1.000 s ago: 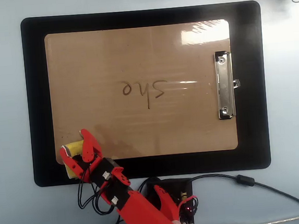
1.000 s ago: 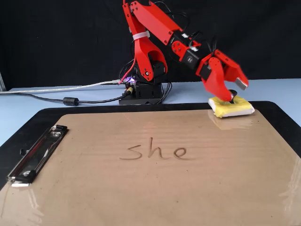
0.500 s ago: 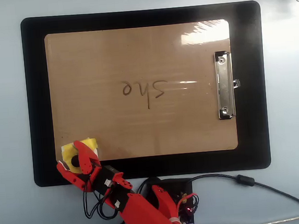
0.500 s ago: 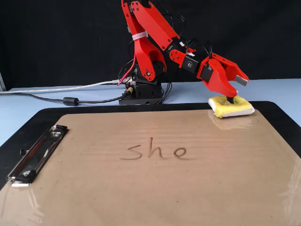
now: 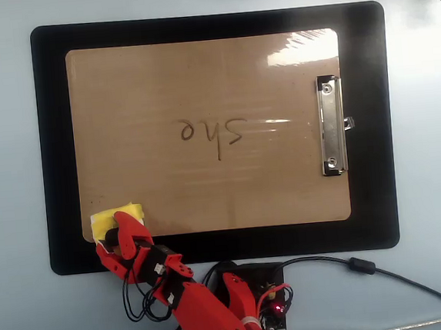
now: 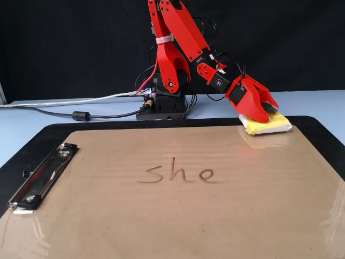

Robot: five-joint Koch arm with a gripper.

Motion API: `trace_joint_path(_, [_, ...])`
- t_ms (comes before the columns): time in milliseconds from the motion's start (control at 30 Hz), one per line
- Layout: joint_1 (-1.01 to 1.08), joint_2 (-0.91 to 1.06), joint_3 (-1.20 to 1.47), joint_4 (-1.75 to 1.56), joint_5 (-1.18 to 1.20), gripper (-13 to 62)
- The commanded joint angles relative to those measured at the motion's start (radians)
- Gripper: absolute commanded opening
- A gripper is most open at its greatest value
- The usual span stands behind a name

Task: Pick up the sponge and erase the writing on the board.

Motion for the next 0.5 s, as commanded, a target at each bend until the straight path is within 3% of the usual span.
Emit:
trace_joint_path(0, [-0.025,0.011,0.0,-0.069,0.02,30.5])
trace_joint_path(167, [-0.037,-0.025,-0.003,-0.069,0.048,28.4])
trace_joint_path(467, [0.011,-0.011,-0.006,-0.075,0.127,1.1])
